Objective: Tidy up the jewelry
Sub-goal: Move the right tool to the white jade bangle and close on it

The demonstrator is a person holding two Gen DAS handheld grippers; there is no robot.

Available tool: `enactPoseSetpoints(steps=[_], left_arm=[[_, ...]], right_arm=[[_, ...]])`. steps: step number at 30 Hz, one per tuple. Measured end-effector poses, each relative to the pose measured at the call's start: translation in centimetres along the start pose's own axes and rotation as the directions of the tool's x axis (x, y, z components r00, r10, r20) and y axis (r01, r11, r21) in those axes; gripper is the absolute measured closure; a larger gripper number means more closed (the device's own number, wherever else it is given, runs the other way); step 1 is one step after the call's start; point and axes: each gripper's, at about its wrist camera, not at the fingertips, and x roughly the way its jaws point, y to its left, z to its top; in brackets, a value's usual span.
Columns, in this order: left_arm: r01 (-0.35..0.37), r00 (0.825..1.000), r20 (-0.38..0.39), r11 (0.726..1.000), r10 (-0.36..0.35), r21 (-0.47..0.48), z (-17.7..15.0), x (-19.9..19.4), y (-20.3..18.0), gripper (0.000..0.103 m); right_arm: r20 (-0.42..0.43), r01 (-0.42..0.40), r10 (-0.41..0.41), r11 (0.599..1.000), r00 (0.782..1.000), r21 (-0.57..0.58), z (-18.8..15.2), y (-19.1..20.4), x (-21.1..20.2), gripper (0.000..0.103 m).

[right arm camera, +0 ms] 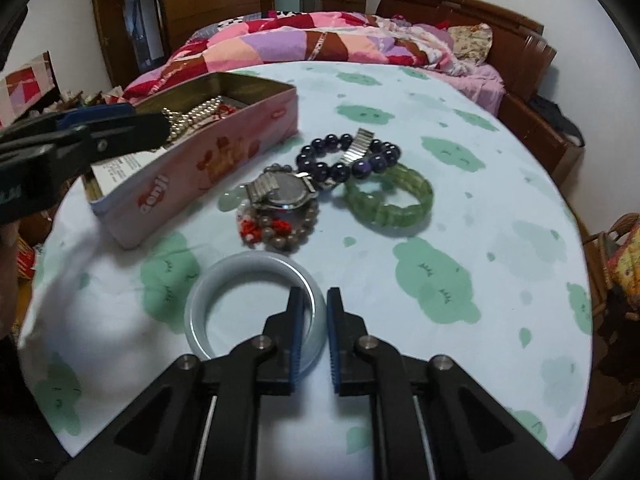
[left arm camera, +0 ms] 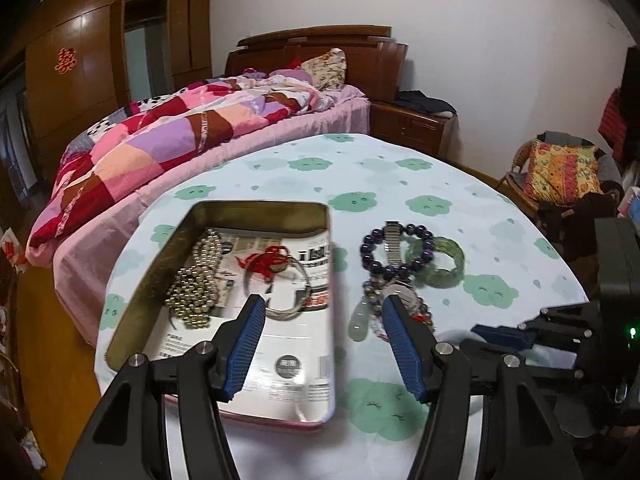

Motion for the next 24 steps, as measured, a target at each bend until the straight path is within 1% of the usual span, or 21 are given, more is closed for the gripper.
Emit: enactPoseSetpoints(steps=[2,8,12,16,17,18,19,24], left_arm=[[0.011,1.0,0.0,1.0,-0.011,0.022,0.0,0.1,-0.8,0.042],[0.044,0.999,-0.016,0.995,-0.043,0.088,0.5,1.0,-3.3,0.042],[0.064,0.997,-0.049,0.991,-0.059,0.117,0.9,2.4,-4.8,0.042],[0.066,0.995,-0.083,0.986,-0.053,0.151,0.9,4.0,-6.3,0.042],[0.065,0.995,-0.091,0.986,-0.051,0.155,0.8,4.4,-6.5,0.043],[0.062,0.994,-0.098,0.985,-0.046,0.162,0.7,4.8,-6.8,0.047],[0.061,0.993,-0.108,0.983,-0.043,0.171,0.6,5.1,-7.0,0.049],[0.051,0.991,-0.131,0.982,-0.028,0.179,0.1,6.1,-7.1,0.054]], right_arm=[[0.005,-0.008,0.007,1.0,1.0,0.03,0.0,-0.8,-0.1,0.09],[0.014,0.033,-0.035,0.994,0.999,0.106,-0.3,-4.2,-0.5,0.09],[0.025,0.055,-0.059,0.989,0.998,0.14,-0.5,-6.1,-0.9,0.09],[0.033,0.053,-0.059,0.984,0.998,0.17,-0.8,-7.4,-0.8,0.09],[0.036,0.05,-0.057,0.984,0.998,0.172,-0.8,-7.5,-0.8,0.09],[0.041,0.046,-0.054,0.984,0.998,0.173,-0.8,-7.5,-0.8,0.09],[0.044,0.046,-0.054,0.984,0.998,0.171,-0.8,-7.5,-0.8,0.09],[0.057,0.044,-0.054,0.985,0.997,0.165,-0.9,-7.5,-0.7,0.09]])
